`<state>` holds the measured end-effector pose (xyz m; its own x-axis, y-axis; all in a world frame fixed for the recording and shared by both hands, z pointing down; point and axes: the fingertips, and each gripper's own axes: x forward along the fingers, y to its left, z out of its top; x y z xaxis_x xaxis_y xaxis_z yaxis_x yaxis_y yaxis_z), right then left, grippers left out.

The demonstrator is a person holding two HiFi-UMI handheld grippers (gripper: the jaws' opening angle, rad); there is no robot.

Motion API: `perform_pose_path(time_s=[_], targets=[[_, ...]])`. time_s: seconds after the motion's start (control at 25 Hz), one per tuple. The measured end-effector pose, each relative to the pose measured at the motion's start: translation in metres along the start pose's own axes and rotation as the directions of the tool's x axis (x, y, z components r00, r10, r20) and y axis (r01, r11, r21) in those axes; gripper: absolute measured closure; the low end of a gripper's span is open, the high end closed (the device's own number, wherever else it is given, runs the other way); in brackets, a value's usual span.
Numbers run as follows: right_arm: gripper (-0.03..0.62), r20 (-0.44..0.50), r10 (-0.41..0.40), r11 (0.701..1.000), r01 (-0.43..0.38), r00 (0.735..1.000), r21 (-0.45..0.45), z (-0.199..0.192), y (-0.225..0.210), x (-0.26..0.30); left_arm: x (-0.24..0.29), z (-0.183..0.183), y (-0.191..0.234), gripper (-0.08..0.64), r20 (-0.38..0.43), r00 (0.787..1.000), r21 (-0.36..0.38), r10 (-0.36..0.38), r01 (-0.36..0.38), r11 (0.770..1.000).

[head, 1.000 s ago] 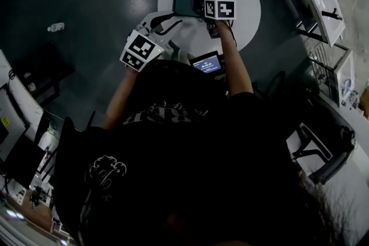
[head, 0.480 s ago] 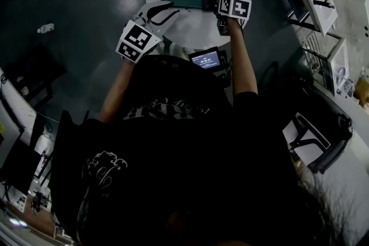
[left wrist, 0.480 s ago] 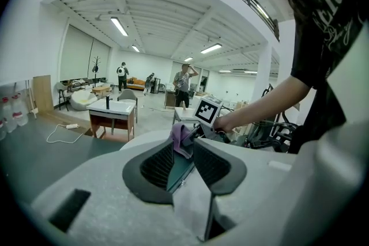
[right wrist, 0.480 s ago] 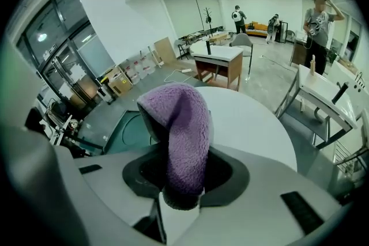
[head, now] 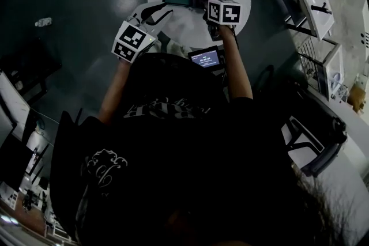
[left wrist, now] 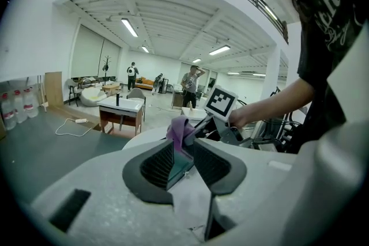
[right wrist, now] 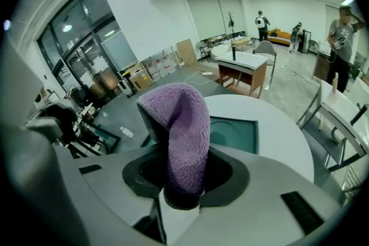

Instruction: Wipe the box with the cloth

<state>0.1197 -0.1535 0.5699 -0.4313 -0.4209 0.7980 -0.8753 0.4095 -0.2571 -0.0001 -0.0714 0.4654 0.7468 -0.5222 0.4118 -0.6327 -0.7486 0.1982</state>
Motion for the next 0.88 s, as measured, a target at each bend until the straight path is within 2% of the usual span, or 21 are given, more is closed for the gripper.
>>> perform_pose_path(time_s=[0.2,0.32,0.56,0.88], targets=[[0.485,-0.061,0.139,0.982,-0.145,0.988,-0.117,-0.009,0.077,0.02,-0.01,-0.003,0.009,0.46,0.009,1.0,-0.015,0.029,-0.028,0.999],[0.485,-0.105,0.196,0.966,-0.211,0.975,-0.153,-0.019,0.112,0.039,-0.015,-0.005,0.013,0.46,0.01,0.999,-0.015,0.038,-0.038,0.999],[0.485,-0.198,0.139,0.969,-0.175,0.97,-0.174,-0.046,0.112,0.067,-0.021,-0.007,0.015,0.46,0.014,0.999,-0.023,0.051,-0.05,0.998],[0.485,-0.199,0.084,0.986,-0.111,0.976,-0.125,-0.051,0.072,0.055,-0.017,-0.011,0.011,0.46,0.0,1.0,-0.018,0.024,-0.024,1.0]])
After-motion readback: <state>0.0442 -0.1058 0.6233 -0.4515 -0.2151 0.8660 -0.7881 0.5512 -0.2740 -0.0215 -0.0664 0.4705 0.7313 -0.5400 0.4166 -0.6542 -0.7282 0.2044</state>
